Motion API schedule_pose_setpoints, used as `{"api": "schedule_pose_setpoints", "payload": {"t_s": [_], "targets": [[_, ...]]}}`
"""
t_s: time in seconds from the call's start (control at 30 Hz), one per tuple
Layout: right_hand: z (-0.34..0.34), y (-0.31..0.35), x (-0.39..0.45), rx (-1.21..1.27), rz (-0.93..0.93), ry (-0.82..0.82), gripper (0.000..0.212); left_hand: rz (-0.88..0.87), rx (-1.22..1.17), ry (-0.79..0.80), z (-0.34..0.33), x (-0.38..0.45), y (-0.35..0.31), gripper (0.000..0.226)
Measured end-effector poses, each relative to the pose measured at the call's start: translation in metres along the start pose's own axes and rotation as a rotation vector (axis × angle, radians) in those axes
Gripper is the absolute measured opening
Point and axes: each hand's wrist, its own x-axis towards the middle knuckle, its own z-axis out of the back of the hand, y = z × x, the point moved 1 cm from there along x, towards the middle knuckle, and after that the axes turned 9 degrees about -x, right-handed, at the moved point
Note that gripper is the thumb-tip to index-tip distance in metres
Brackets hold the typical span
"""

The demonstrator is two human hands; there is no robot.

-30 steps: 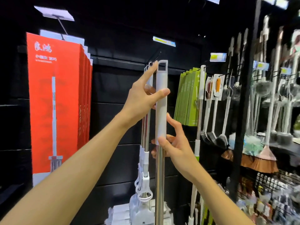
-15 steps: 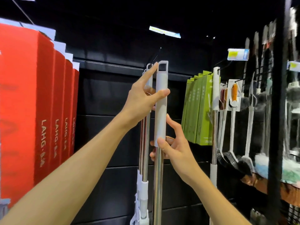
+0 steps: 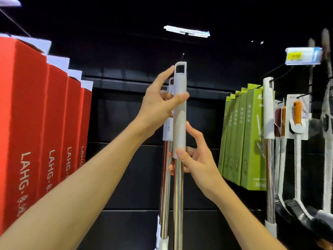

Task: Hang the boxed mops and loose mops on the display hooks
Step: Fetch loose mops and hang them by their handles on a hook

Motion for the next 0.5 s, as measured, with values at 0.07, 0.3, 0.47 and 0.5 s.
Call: {"api": "schedule_pose_setpoints", "payload": {"t_s": [0.07,0.3,0.47,0.5], "targets": [[0.005,-0.001,0.011,0.012,0.006,0.017,0.065,-0.005,0.002,0.002,0.0,0.011,0.001,0.075],[0.018,0.006,0.046,0.054,0.04,0.011,0.063,-0.037,0.046,-0.001,-0.004,0.05,-0.001,0.075],[0.022,0.003,0.058,0.054,0.045,0.019,0.063,-0.03,0.077,-0.013,-0.006,0.064,0.006,0.076],[0.022,0.001,0.059,0.055,0.038,0.027,0.063,-0.025,0.082,-0.012,-0.005,0.066,0.009,0.076]]}}
